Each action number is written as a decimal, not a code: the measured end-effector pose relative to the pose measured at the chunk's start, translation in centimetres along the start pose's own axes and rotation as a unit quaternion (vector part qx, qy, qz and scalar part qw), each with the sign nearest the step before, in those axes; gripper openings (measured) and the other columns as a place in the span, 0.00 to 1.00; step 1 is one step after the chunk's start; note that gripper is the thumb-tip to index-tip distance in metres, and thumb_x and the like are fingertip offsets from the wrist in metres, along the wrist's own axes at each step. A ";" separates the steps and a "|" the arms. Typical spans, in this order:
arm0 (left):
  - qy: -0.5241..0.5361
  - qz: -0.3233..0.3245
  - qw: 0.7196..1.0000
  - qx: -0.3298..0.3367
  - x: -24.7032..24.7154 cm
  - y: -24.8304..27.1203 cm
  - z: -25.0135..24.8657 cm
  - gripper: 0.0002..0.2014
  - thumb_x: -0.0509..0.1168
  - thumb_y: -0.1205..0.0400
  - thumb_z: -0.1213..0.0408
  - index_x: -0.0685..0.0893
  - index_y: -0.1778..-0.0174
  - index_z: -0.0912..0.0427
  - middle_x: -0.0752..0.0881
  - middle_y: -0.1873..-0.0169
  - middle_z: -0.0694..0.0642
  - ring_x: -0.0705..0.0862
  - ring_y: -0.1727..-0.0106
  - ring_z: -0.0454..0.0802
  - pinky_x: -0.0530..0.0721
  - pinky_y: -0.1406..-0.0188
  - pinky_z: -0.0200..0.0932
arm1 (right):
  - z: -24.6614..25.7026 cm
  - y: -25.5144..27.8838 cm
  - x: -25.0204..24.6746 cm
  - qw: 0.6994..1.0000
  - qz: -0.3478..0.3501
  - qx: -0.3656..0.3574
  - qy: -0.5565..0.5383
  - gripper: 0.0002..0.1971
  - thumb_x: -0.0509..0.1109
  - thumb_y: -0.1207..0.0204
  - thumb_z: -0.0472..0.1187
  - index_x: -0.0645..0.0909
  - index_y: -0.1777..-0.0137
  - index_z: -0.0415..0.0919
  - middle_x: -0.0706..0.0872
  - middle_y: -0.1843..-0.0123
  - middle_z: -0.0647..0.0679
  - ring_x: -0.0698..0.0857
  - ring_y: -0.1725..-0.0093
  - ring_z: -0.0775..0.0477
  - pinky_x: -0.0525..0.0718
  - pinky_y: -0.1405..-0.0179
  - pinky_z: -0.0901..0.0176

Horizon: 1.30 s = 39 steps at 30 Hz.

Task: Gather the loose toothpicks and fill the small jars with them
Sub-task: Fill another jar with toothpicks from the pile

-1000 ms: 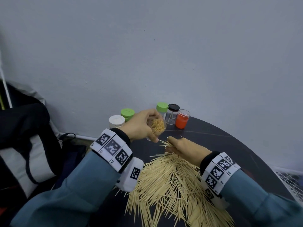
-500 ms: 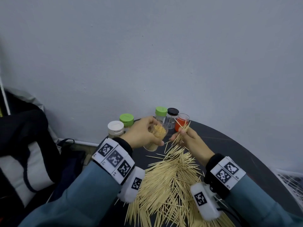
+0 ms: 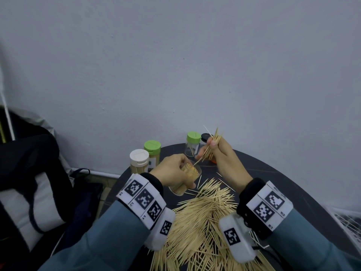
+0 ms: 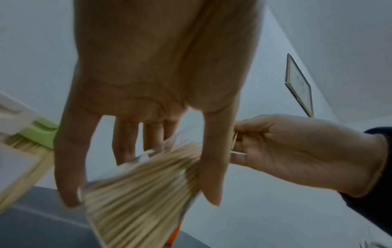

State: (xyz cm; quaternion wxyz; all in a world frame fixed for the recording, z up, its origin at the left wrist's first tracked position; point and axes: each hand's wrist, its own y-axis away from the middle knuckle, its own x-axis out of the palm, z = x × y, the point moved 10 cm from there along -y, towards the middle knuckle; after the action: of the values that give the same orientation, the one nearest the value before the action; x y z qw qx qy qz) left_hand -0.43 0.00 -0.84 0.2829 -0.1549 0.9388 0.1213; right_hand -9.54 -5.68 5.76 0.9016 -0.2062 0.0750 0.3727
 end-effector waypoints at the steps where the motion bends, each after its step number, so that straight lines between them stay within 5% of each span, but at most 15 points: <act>1: 0.008 0.002 1.000 0.004 0.1 0.0 -0.1 0.30 0.82 0.37 0.66 0.78 0.40 0.54 0.85 0.44 0.53 0.83 0.42 0.52 0.82 0.37 0.55 | -0.3 0.0 0.3 1.000 0.004 0.008 -0.003 0.12 0.46 0.13 0.42 0.72 0.51 0.47 0.85 0.60 0.48 0.85 0.56 0.52 0.82 0.48 0.66; 5: 0.050 0.009 0.998 0.038 0.4 0.1 -1.1 0.33 0.80 0.36 0.69 0.76 0.39 0.42 0.86 0.42 0.50 0.83 0.39 0.48 0.80 0.35 0.49 | -1.7 0.4 1.8 0.997 0.022 0.054 -0.052 0.14 0.48 0.13 0.39 0.74 0.41 0.38 0.87 0.47 0.45 0.85 0.50 0.58 0.80 0.53 0.73; 7: 0.046 -0.010 0.998 0.029 0.0 0.0 -1.2 0.25 0.82 0.37 0.64 0.79 0.48 0.51 0.87 0.46 0.54 0.84 0.42 0.52 0.81 0.37 0.54 | -2.1 0.7 2.1 0.995 0.015 0.075 -0.061 0.16 0.48 0.13 0.39 0.75 0.37 0.37 0.85 0.40 0.48 0.83 0.42 0.58 0.80 0.48 0.75; 9: 0.071 -0.022 0.997 0.027 -0.1 0.0 -1.2 0.27 0.83 0.43 0.58 0.81 0.50 0.56 0.88 0.50 0.55 0.86 0.46 0.54 0.83 0.40 0.58 | -2.6 0.9 2.2 0.994 0.002 0.087 -0.072 0.18 0.49 0.13 0.39 0.76 0.33 0.36 0.83 0.37 0.52 0.80 0.35 0.55 0.79 0.39 0.69; 11: 0.094 -0.032 0.995 0.034 -0.2 -0.1 -1.3 0.29 0.81 0.46 0.56 0.81 0.51 0.56 0.89 0.51 0.55 0.87 0.48 0.53 0.84 0.41 0.58 | -3.4 1.1 2.4 0.987 -0.009 0.115 -0.116 0.18 0.50 0.13 0.39 0.74 0.29 0.37 0.82 0.35 0.50 0.81 0.38 0.54 0.82 0.46 0.69; 15: 0.103 -0.052 0.991 0.060 -0.7 -0.2 -1.8 0.21 0.82 0.37 0.66 0.80 0.54 0.52 0.89 0.52 0.56 0.87 0.49 0.53 0.85 0.42 0.53 | -4.1 1.5 2.7 0.976 -0.018 0.144 -0.165 0.17 0.53 0.14 0.40 0.74 0.31 0.37 0.84 0.44 0.48 0.84 0.52 0.58 0.84 0.61 0.73; 19: 0.103 -0.048 0.990 0.080 -0.6 -0.2 -2.1 0.22 0.82 0.37 0.67 0.80 0.52 0.51 0.89 0.52 0.54 0.86 0.52 0.50 0.84 0.46 0.47 | -3.8 1.5 1.9 0.976 -0.037 0.123 -0.176 0.18 0.55 0.16 0.44 0.78 0.34 0.35 0.85 0.39 0.46 0.84 0.43 0.52 0.83 0.42 0.60; 23: 0.094 -0.023 0.992 0.081 0.2 -0.3 -2.2 0.23 0.82 0.37 0.67 0.81 0.49 0.56 0.88 0.51 0.55 0.86 0.50 0.51 0.83 0.44 0.48 | -2.9 1.2 0.5 0.981 -0.073 0.080 -0.160 0.17 0.52 0.14 0.45 0.81 0.50 0.39 0.85 0.38 0.50 0.81 0.38 0.56 0.79 0.35 0.56; 29: 0.181 0.018 0.979 0.091 0.9 0.3 -3.2 0.25 0.77 0.32 0.75 0.80 0.41 0.55 0.88 0.54 0.51 0.86 0.51 0.44 0.84 0.42 0.42 | -2.4 1.8 1.1 0.979 -0.079 0.029 -0.185 0.16 0.51 0.14 0.39 0.79 0.55 0.38 0.86 0.42 0.48 0.85 0.44 0.55 0.85 0.48 0.64; 32: 0.201 0.031 0.974 0.101 0.9 0.6 -3.7 0.26 0.75 0.30 0.77 0.78 0.40 0.52 0.86 0.61 0.44 0.84 0.61 0.33 0.82 0.54 0.29 | -2.2 1.8 1.4 0.979 -0.065 0.026 -0.193 0.14 0.53 0.15 0.36 0.81 0.46 0.35 0.87 0.48 0.48 0.87 0.52 0.57 0.86 0.55 0.67; 35: 0.197 0.030 0.975 0.098 0.7 0.7 -3.5 0.24 0.77 0.32 0.75 0.80 0.42 0.58 0.87 0.59 0.47 0.84 0.57 0.38 0.81 0.50 0.33 | -1.3 1.4 0.5 0.983 -0.060 0.024 -0.173 0.14 0.56 0.16 0.38 0.80 0.42 0.32 0.85 0.44 0.44 0.85 0.45 0.51 0.86 0.51 0.64; 39: 0.176 0.046 0.978 0.102 1.1 0.9 -3.7 0.21 0.78 0.33 0.75 0.80 0.48 0.56 0.86 0.59 0.47 0.83 0.59 0.38 0.80 0.53 0.34 | -0.4 1.2 -0.5 0.993 -0.067 0.009 -0.098 0.20 0.49 0.14 0.42 0.83 0.43 0.36 0.85 0.46 0.60 0.81 0.48 0.73 0.75 0.52 0.85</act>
State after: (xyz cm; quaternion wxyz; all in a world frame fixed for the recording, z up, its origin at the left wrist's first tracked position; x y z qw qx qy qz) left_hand -3.47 -0.58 1.59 0.1215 -0.1008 0.9874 0.0087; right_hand -10.75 -5.41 5.19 0.9293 -0.1649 -0.0240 0.3295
